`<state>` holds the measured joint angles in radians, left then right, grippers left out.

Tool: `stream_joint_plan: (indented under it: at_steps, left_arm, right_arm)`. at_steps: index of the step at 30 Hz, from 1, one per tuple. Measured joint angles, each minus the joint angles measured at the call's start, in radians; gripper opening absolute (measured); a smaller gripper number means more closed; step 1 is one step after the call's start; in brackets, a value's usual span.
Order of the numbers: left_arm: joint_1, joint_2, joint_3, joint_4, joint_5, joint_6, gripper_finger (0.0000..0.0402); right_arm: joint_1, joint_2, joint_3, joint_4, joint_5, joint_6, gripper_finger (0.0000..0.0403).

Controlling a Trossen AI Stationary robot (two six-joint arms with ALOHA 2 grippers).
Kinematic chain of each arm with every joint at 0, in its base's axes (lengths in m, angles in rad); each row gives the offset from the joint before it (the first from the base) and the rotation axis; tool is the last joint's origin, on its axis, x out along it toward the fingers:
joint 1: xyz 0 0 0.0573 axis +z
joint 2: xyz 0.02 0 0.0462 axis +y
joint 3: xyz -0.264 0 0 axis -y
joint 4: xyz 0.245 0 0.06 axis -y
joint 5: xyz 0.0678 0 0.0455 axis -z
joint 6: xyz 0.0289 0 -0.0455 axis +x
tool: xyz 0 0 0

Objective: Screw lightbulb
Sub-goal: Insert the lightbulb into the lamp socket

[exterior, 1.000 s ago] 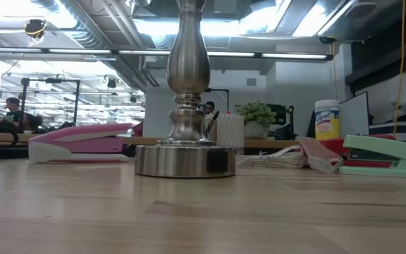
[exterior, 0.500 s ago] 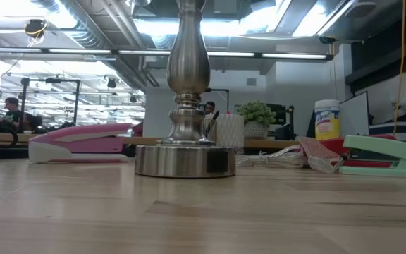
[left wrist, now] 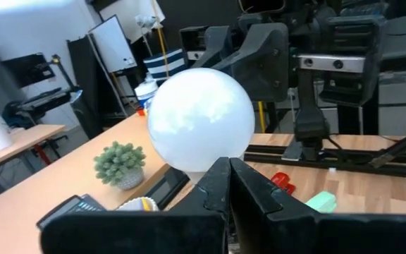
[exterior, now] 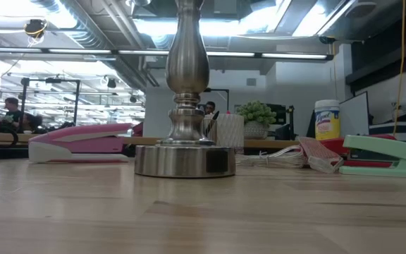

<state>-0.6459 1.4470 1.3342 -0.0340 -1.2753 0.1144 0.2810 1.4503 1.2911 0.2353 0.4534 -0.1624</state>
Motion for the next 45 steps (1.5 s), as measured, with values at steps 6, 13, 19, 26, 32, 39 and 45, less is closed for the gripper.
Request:
stream_joint_plan:
  at_steps: [6, 13, 19, 26, 32, 39, 45]
  left_arm:
    - [0.0, 0.0, 0.0, -0.002, -0.011, 0.022, 0.0001]
    - [0.0, -0.001, 0.0, -0.009, -0.03, 0.021, 0.0001]
    - [-0.001, -0.001, 0.0, -0.01, -0.053, 0.026, 0.0001]
    - [0.0, -0.003, 0.0, -0.009, -0.064, 0.025, 0.0001]
    - [0.005, -0.003, 0.0, -0.009, -0.067, 0.024, 0.0001]
    - [0.035, -0.003, 0.0, -0.009, -0.067, 0.024, 0.0001]
    - [0.06, -0.003, 0.0, -0.007, -0.059, 0.033, 0.0001]
  right_arm:
    - [0.001, 0.0, 0.0, 0.0, 0.0, 0.002, 0.0048]
    - [0.021, -0.001, 0.001, -0.017, 0.005, 0.031, 0.0048]
    - [0.058, -0.002, 0.001, -0.023, 0.02, 0.033, 0.0048]
    - [0.082, -0.002, 0.001, -0.023, 0.029, 0.035, 0.0048]
    - [0.081, -0.001, 0.0, -0.023, 0.026, 0.08, 0.0048]
    - [0.081, 0.0, 0.0, -0.023, 0.021, 0.091, 0.0048]
    - [0.082, 0.001, 0.0, -0.023, 0.013, 0.091, 0.0048]
